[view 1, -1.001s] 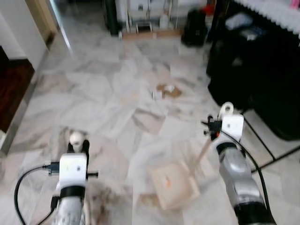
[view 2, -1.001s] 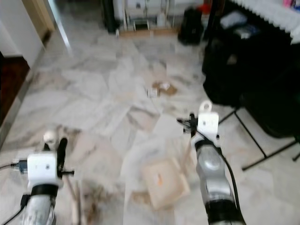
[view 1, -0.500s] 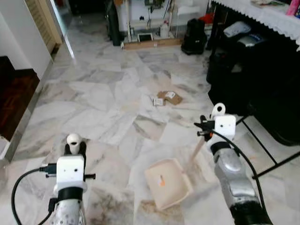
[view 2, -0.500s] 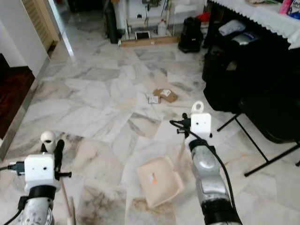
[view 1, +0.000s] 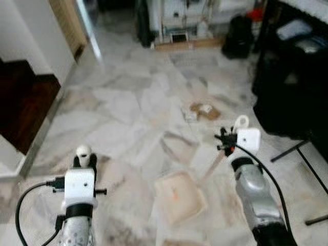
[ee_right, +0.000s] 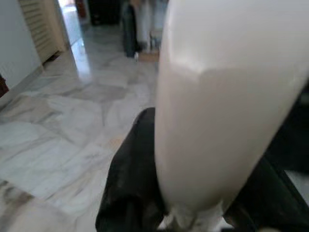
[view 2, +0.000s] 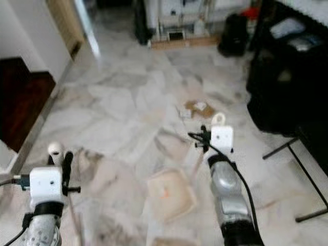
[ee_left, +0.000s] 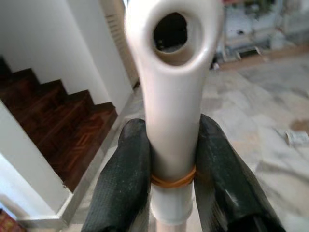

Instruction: Sweep floor

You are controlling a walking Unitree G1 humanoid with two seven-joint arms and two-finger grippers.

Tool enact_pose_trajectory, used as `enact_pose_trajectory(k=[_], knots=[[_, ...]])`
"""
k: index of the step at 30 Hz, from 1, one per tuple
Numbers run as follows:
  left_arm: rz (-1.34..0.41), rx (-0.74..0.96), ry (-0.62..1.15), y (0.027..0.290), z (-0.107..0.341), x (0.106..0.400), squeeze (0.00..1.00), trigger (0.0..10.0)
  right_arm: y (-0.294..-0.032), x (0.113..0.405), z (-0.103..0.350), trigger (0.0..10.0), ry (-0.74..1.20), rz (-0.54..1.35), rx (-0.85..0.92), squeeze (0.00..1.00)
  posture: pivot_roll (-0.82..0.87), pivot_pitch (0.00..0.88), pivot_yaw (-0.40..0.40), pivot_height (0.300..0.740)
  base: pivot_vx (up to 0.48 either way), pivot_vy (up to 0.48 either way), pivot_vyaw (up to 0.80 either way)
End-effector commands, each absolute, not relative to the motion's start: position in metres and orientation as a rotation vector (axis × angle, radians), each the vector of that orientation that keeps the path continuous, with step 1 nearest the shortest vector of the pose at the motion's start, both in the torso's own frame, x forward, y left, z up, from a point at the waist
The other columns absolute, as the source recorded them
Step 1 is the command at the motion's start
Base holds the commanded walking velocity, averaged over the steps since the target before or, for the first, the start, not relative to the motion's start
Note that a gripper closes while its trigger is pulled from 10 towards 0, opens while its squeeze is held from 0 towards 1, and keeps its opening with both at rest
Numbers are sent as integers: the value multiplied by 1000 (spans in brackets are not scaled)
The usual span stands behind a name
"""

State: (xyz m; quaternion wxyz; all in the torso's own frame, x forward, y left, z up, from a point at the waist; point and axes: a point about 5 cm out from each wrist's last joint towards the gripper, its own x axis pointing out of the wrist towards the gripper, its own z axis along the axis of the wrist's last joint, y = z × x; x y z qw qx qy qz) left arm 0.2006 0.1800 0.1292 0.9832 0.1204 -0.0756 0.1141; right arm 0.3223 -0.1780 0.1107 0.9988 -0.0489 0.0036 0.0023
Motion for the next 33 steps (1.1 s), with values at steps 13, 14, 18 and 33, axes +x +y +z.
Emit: enact_pose_trajectory(k=[13,14,18,33], knots=[[245,271,-167,186,133,200,0,10000,-166,327,128,10000,-75,33,-73,0,-122,59,47,740,441,0,0],[245,271,-167,186,133,200,0,10000,-166,327,128,10000,-75,34,-73,0,-122,60,46,740,439,0,0],[247,271,-166,186,133,200,0,10000,-167,327,128,10000,-74,36,-73,0,-122,65,44,740,440,0,0],[252,271,-161,186,132,200,0,10000,-166,328,130,10000,-79,49,-94,0,-122,72,40,740,440,0,0]])
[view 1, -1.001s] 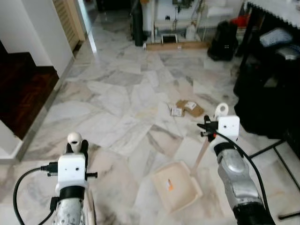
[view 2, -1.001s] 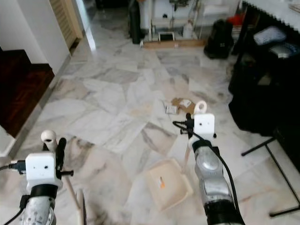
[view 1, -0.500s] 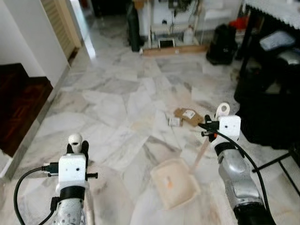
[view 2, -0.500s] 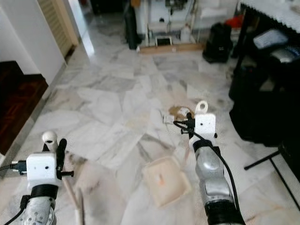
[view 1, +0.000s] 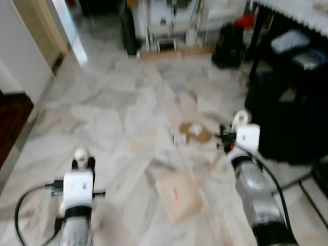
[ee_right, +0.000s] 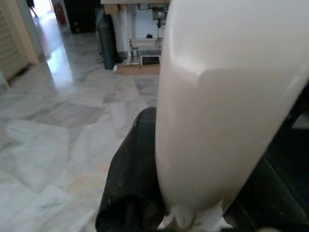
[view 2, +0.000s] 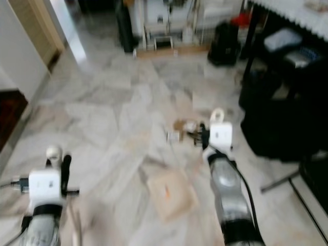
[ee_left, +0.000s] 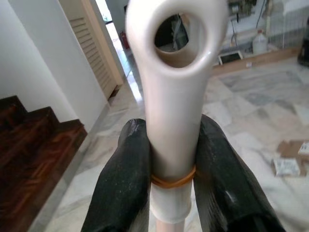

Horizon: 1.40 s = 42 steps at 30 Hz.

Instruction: Sweep floor

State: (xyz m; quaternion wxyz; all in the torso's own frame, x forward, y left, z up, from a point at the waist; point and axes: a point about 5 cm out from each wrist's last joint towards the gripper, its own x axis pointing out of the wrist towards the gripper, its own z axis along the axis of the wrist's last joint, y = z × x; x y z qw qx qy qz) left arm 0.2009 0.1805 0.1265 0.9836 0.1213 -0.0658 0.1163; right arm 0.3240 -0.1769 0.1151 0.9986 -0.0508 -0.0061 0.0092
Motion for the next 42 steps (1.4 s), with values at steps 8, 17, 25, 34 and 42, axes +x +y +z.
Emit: enact_pose_trajectory(k=[8,17,25,34,42], knots=[[253,271,-159,186,132,200,0,10000,-160,326,131,10000,-99,90,-117,0,-123,74,40,740,441,0,408],[252,272,-158,186,132,200,0,10000,-160,327,131,10000,-96,86,-107,0,-123,73,41,740,442,0,0],[252,273,-158,186,132,200,0,10000,-160,326,131,10000,-96,89,-99,0,-122,74,41,740,440,0,0],[251,273,-157,186,132,200,0,10000,-159,327,130,10000,-95,89,-97,0,-123,72,41,740,441,0,0],[250,274,-157,186,132,200,0,10000,-159,327,130,10000,-93,88,-93,0,-122,64,41,740,440,0,0]])
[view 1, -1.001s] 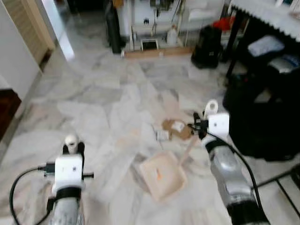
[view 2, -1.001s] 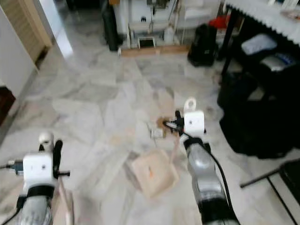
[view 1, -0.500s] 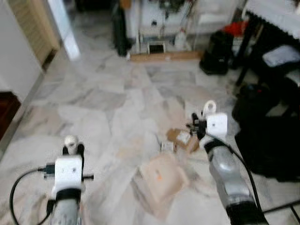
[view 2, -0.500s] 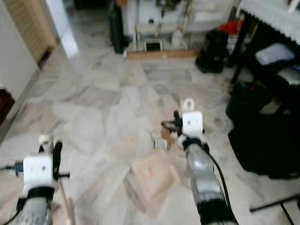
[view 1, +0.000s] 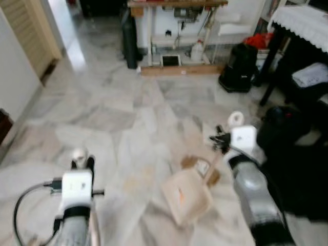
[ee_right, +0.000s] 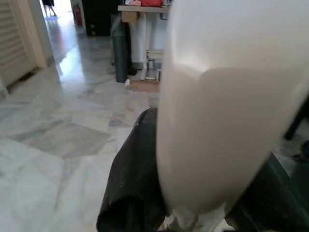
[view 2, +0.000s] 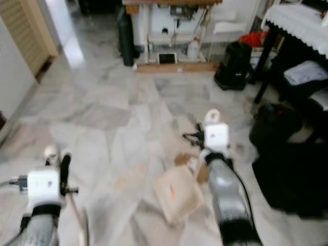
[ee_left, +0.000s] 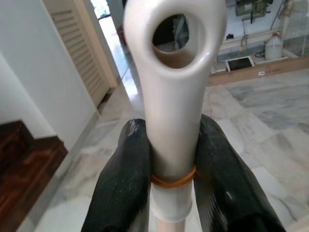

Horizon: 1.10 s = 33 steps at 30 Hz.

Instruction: Sweep floor

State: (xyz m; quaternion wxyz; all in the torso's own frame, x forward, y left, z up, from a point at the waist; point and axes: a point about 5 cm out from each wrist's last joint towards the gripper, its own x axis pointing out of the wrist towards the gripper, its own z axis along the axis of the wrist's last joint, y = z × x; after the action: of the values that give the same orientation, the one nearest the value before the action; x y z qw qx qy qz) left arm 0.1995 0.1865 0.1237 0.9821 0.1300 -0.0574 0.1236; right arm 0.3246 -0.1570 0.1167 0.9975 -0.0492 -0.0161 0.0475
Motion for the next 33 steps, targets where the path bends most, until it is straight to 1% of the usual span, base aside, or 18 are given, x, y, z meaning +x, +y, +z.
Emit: enact_pose_trajectory(k=[1,4,18,24,27,33], knots=[[249,274,-157,186,131,200,0,10000,-159,328,129,10000,-85,84,-89,0,-123,62,41,740,442,0,0],[249,273,-157,186,132,200,0,10000,-160,328,129,10000,-80,82,-88,0,-123,62,41,740,442,0,0],[245,274,-159,186,132,201,0,10000,-157,328,127,10000,-73,89,-86,0,-124,57,45,740,441,0,-762],[245,273,-158,185,132,201,0,10000,-158,328,127,10000,-66,86,-88,0,-124,61,44,740,441,0,0],[246,265,-164,185,133,201,0,10000,-157,328,126,10000,-63,89,-87,0,-124,61,44,740,397,0,-669],[244,267,-157,185,132,201,0,10000,-157,328,126,10000,-60,91,-88,0,-125,65,45,740,0,0,-796]])
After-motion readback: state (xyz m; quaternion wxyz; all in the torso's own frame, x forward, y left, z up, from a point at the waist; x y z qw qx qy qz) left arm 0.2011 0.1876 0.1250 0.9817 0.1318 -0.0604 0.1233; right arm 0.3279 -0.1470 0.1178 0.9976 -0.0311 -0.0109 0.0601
